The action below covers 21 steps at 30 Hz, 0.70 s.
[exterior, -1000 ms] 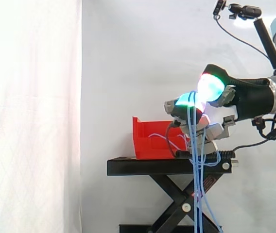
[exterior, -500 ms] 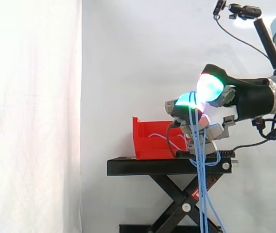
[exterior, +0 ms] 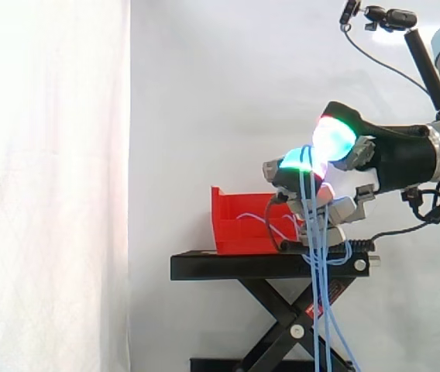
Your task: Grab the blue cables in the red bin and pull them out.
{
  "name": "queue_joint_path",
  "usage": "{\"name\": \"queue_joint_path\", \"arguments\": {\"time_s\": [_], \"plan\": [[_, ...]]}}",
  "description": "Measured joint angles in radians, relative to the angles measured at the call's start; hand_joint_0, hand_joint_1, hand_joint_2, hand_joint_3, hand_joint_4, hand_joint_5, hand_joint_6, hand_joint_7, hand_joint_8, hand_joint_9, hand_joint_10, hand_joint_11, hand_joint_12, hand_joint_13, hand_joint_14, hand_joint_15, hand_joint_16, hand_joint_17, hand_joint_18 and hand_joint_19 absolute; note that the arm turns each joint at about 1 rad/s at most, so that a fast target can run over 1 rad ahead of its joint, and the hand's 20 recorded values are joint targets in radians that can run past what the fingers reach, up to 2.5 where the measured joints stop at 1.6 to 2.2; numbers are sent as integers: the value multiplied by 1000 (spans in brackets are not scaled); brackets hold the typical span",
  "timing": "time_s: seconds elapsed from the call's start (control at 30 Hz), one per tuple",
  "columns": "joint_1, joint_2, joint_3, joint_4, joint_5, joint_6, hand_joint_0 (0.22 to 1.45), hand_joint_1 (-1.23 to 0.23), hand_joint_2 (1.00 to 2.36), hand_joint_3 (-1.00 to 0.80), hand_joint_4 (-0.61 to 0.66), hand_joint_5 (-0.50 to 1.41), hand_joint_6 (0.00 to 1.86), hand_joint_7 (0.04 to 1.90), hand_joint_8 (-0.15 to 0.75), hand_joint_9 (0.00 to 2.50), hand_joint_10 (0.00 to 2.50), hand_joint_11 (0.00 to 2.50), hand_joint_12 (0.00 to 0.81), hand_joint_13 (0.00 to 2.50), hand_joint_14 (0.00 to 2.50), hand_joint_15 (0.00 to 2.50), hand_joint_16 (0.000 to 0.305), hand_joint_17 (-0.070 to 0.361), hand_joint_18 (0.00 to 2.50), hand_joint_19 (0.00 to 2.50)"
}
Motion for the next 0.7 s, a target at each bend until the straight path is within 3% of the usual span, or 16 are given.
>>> {"name": "queue_joint_path", "arguments": {"time_s": [0.17, 0.47, 0.7], "plan": [[0, 0, 0, 1, -2, 1, 696, -832, 1000, -1000, 37, 485, 1010, 397, 241, 1118, 22, 1225, 343, 1316, 6, 1601, 56, 125, 953, 1002], [-9, 0, 0, 7, -35, -9, 652, -829, 1000, -1000, 56, 547, 679, 485, 258, 1126, 21, 1204, 358, 1326, 4, 1585, 59, 133, 966, 986], [-9, 0, 0, 84, -38, -41, 620, -816, 1000, -1000, 72, 568, 593, 506, 267, 1129, 20, 1212, 380, 1336, 3, 1572, 61, 138, 976, 972]]}}
